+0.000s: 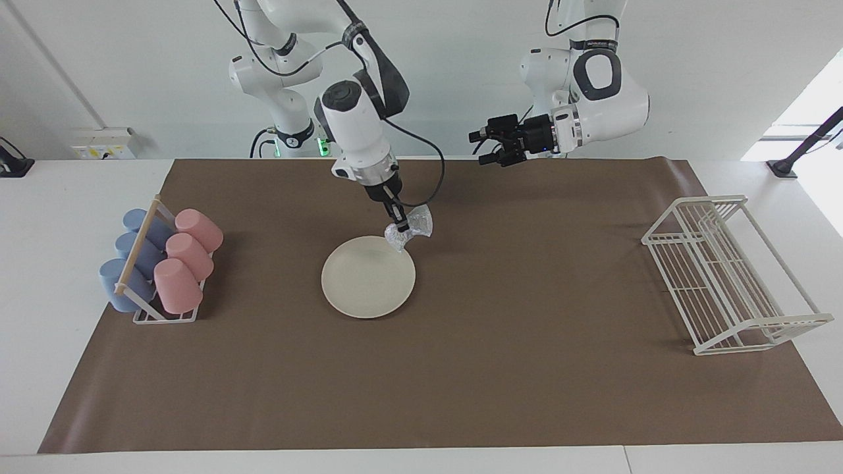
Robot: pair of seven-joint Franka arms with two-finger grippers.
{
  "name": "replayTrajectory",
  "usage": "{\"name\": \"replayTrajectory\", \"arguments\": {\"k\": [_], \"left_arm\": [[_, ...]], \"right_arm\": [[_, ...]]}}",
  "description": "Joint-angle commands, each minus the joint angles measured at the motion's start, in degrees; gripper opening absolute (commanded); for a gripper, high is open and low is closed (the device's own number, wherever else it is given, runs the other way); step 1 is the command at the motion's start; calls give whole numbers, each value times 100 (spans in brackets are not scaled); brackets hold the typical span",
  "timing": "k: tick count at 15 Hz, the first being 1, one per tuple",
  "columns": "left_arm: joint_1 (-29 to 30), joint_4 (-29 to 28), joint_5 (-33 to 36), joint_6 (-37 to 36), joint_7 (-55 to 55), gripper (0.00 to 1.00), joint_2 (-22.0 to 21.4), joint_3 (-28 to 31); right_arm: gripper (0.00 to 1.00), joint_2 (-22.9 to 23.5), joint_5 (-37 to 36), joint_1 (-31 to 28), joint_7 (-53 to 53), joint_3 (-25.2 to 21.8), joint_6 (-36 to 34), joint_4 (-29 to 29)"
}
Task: Wipe plate with sponge
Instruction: 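Move the sponge onto the plate with the right gripper while the left withdraws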
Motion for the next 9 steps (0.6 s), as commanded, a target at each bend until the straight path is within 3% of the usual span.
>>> {"name": "replayTrajectory", "arguments": {"k": [1, 5, 9], "left_arm": [[400, 86, 862, -198, -223, 100, -100, -12], [762, 464, 2442, -445, -302, 100, 15, -21], [779, 753, 3560, -392, -381, 100, 190, -12]], "right_arm": [[0, 163, 39, -119, -328, 60, 805, -440], [0, 822, 39, -118, -809, 60, 1359, -450], [0, 867, 39, -670, -1959, 51, 1360, -642]]}}
